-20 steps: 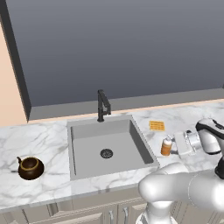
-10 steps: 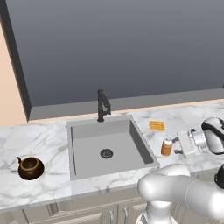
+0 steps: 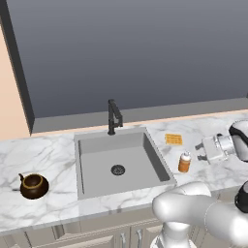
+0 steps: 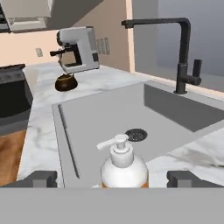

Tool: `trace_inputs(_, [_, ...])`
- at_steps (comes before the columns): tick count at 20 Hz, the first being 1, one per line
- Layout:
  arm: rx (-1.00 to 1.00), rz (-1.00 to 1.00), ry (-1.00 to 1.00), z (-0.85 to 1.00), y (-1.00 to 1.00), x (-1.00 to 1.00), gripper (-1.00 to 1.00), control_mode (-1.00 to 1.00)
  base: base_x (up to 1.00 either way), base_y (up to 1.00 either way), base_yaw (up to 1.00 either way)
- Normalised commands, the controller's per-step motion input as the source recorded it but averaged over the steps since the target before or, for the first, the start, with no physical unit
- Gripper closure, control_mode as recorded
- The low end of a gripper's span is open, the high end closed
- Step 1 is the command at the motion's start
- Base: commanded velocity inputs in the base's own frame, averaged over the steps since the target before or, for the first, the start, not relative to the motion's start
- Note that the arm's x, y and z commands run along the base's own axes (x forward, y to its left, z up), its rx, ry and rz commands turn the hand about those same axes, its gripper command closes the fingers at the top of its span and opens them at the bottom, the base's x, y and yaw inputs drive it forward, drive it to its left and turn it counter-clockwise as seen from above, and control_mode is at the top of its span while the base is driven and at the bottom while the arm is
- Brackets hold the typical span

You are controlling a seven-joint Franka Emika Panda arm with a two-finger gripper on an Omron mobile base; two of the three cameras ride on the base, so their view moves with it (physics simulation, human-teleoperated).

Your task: Open the cabinet. Pick the soap dispenser and place it next to the sink. Then close the cabinet.

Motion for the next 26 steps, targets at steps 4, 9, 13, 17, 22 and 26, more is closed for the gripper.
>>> trace_inputs(4, [-0.16, -0.2, 0.13, 0.57, 0.01, -0.22, -1.0, -1.0, 0.0, 0.0, 0.0])
trace_inputs(9, [-0.34, -0.19, 0.26, 0.49, 0.04, -0.13, -1.0, -1.0, 0.0, 0.0, 0.0])
trace_inputs(13, [-0.31, -0.18, 0.18, 0.27, 0.18, -0.05, -1.0, -1.0, 0.0, 0.0, 0.0])
trace_inputs(17, [-0.17, -0.13, 0.04, 0.0, 0.12, 0.0, -1.0, -1.0, 0.0, 0.0, 0.0])
trace_inputs(22, [-0.19, -0.21, 0.11, 0.0, 0.09, 0.0, -1.0, -1.0, 0.0, 0.0, 0.0])
trace_inputs(26, [-0.14, -0.14, 0.12, 0.03, 0.0, 0.0, -1.0, -1.0, 0.0, 0.0, 0.0])
